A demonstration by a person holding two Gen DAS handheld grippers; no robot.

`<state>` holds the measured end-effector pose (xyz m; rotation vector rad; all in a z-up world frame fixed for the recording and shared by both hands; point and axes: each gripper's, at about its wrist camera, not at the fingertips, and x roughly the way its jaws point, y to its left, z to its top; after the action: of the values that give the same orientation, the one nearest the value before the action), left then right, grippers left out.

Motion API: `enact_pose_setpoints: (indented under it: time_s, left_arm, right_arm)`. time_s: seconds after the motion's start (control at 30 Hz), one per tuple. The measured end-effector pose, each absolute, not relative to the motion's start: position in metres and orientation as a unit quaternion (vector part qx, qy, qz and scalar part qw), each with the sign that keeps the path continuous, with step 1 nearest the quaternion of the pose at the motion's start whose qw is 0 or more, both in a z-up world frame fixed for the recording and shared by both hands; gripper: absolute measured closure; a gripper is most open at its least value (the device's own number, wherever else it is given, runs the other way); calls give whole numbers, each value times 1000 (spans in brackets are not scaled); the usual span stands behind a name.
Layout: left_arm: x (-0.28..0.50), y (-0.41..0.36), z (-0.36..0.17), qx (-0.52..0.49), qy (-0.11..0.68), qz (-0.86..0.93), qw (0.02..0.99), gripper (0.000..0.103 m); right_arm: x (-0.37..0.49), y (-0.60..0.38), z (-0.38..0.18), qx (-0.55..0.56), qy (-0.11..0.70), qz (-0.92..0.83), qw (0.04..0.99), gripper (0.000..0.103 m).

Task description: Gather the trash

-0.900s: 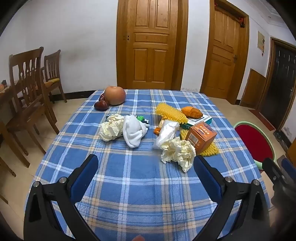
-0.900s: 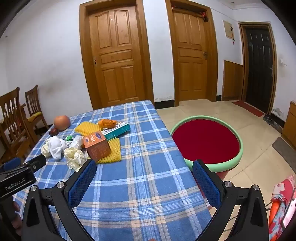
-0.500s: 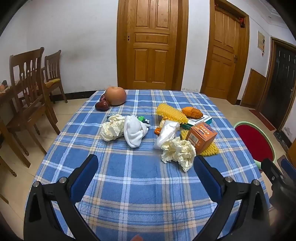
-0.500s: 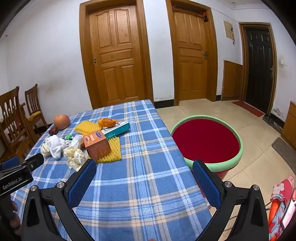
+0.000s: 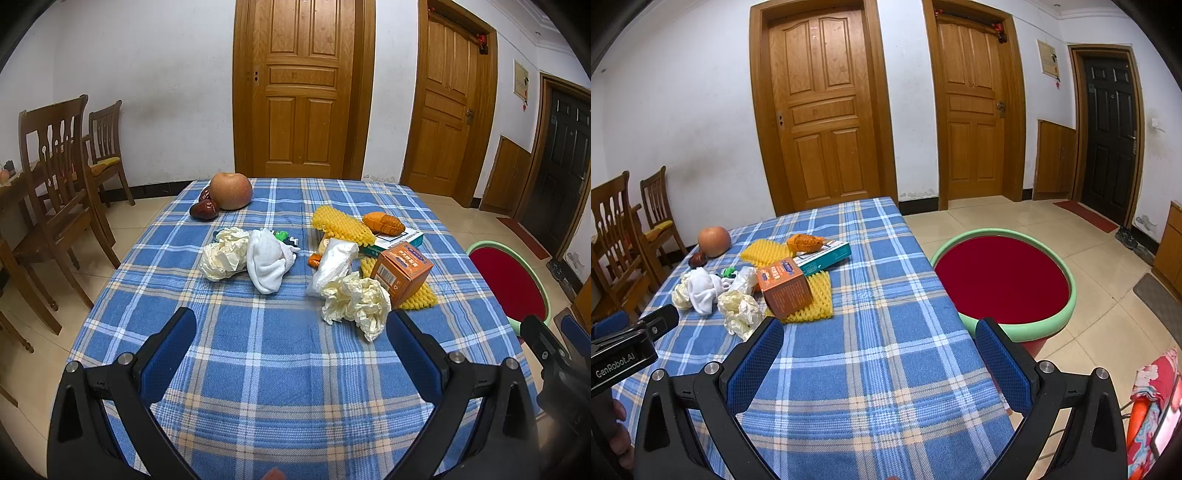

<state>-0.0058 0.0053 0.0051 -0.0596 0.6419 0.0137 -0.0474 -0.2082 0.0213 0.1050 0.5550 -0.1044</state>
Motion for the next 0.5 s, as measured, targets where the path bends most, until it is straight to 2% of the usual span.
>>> enact_pose_setpoints:
  time_s: [0.5]
  left_arm:
    - [-4, 5, 3, -29, 315, 6, 949, 2]
  right_arm:
    - [-47, -208, 20, 52, 275, -53, 959, 0]
